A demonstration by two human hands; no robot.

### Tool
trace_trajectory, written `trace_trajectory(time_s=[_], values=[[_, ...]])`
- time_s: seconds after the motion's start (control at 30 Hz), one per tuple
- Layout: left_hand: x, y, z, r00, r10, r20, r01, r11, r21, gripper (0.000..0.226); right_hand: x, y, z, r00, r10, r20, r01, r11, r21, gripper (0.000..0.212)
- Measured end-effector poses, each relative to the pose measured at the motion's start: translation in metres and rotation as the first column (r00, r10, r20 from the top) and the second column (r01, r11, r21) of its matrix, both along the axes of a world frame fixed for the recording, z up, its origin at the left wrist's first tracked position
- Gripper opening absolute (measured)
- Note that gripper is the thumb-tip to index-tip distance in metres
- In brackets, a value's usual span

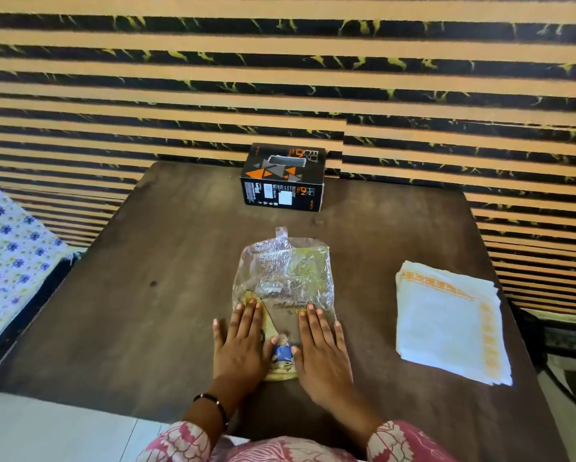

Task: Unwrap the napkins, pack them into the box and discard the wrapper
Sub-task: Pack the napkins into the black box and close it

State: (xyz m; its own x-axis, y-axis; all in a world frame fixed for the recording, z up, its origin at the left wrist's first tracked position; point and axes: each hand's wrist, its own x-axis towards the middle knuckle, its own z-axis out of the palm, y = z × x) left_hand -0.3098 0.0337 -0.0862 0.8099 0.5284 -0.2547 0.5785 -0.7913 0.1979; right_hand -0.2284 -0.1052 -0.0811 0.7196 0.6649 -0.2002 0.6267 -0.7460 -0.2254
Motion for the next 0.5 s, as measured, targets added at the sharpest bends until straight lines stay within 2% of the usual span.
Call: trace_trajectory(time_s=[0.17,0.3,0.33,0.5], values=[[-0.026,0.059,0.000,0.999,0.028,0.032,-0.029,0.999,0.024,0.070,-0.012,0.055,0.004,0.997,0.080,0.003,-0.080,0.995,0.054,0.056],[-0.044,0.113,-0.001,1.000,0.001,0.015,-0.002,0.999,0.038,0.078,-0.023,0.102,0.012,0.991,0.129,-0.039,-0.125,0.989,0.085,0.056],[-0.047,0.126,0.000,1.000,-0.013,0.016,0.012,0.999,0.047,0.080,-0.027,0.116,0.014,0.988,0.133,-0.078,-0.125,0.987,0.097,0.057],[-0.051,0.182,0.016,0.997,-0.076,0.012,0.075,0.992,0.098,0.081,-0.034,0.169,0.020,0.993,0.094,-0.065,-0.086,0.989,0.123,0.055]])
